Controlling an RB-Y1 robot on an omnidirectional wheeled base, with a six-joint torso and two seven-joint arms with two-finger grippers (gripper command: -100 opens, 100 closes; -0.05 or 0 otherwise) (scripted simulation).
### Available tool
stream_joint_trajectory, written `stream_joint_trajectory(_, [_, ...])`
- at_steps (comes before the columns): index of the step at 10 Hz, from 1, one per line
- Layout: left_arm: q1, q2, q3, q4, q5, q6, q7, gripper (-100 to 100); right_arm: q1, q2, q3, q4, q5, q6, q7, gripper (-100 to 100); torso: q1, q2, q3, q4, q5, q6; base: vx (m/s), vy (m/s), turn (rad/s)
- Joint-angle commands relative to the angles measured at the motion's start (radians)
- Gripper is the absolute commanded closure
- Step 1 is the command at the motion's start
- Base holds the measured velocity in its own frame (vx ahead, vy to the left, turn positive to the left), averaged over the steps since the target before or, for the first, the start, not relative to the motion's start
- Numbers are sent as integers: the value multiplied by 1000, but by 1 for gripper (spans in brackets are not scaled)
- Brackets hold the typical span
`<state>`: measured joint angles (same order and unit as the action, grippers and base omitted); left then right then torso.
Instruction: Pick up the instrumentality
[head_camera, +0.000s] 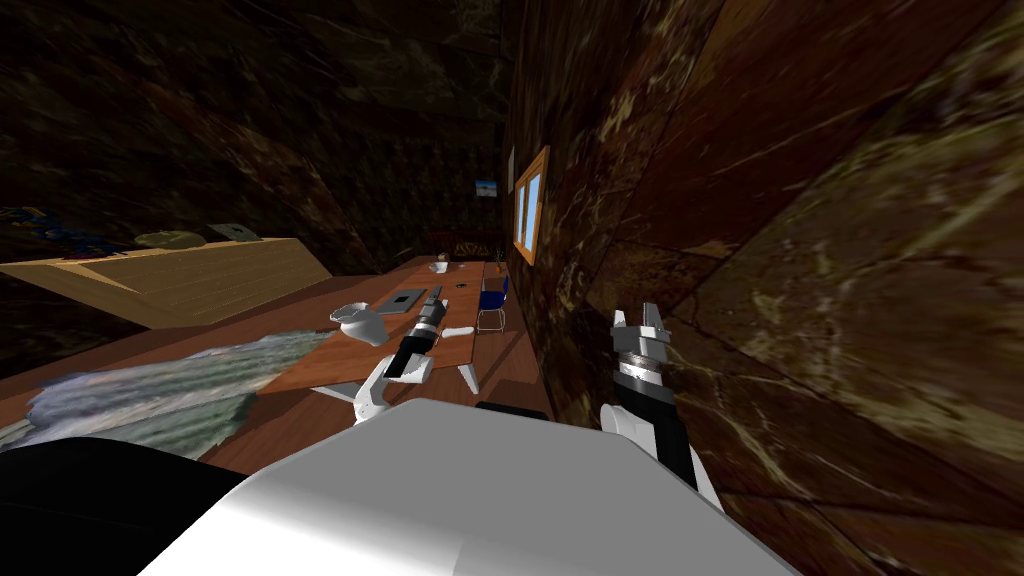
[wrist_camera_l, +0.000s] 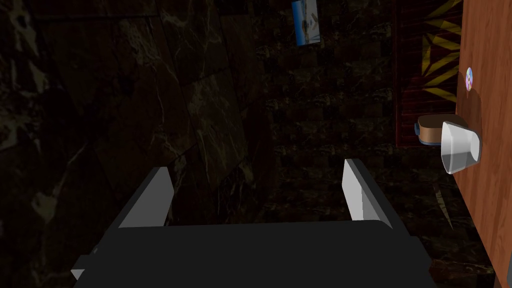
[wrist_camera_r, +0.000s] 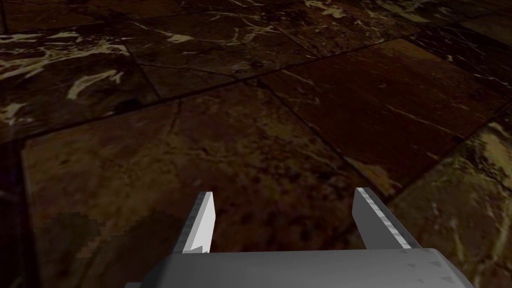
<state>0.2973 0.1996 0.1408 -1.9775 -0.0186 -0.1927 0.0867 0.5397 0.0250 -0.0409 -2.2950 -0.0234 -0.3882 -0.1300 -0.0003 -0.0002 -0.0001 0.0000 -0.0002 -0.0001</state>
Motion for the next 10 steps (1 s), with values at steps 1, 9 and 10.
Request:
stream_joint_trajectory(1, [-10,12,8,18,23,43,16,-100,0,0,0,0,0,0,0,0,0,0,0,0,0,0,-34,44,126])
stream_joint_trajectory(9, [-10,12,8,18,23,43,16,-100,0,0,0,0,0,0,0,0,0,0,0,0,0,0,-3,4,12])
stream_joint_trajectory(10, [-10,12,8,18,23,43,16,-100,0,0,0,0,0,0,0,0,0,0,0,0,0,0,0,0,0])
